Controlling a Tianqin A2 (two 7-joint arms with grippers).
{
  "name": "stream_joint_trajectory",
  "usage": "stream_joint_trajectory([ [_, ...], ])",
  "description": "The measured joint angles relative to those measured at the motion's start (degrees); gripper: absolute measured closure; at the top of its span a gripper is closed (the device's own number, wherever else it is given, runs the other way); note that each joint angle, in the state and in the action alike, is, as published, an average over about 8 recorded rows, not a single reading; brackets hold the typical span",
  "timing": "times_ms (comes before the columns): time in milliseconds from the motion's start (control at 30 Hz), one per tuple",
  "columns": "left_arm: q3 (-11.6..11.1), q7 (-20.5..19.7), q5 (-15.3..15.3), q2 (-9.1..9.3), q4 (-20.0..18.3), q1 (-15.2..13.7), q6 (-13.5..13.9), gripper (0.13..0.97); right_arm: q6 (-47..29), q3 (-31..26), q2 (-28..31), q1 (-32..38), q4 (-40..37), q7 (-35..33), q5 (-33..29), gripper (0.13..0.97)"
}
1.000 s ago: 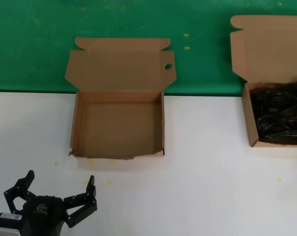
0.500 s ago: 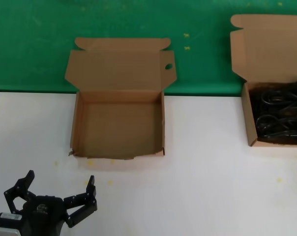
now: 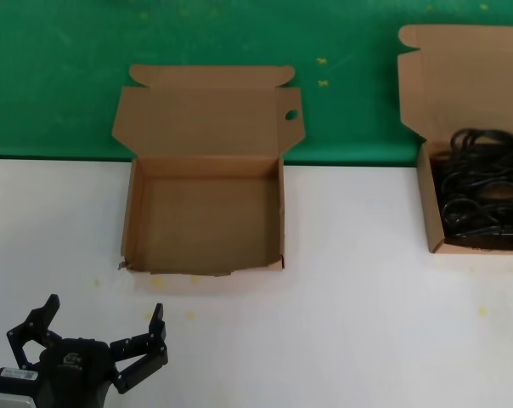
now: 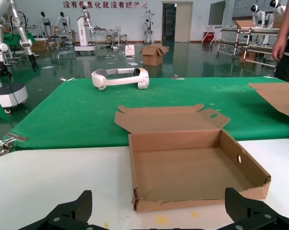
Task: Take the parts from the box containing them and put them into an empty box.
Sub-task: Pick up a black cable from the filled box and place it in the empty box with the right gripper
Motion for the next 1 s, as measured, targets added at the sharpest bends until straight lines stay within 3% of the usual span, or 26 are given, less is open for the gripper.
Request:
stream_joint_trajectory([
  [500,0.00,0.00,0.00,0.00,0.00,0.00,0.00,0.132,5.21,-1.44,2.61,-6.95,18.50,14.55,-4.78,0.913],
  [1000,0.00,0.00,0.00,0.00,0.00,0.00,0.00,0.132,7.93,-3.52,-1.30,-9.94,30.77,28.96,-17.07,0.915],
])
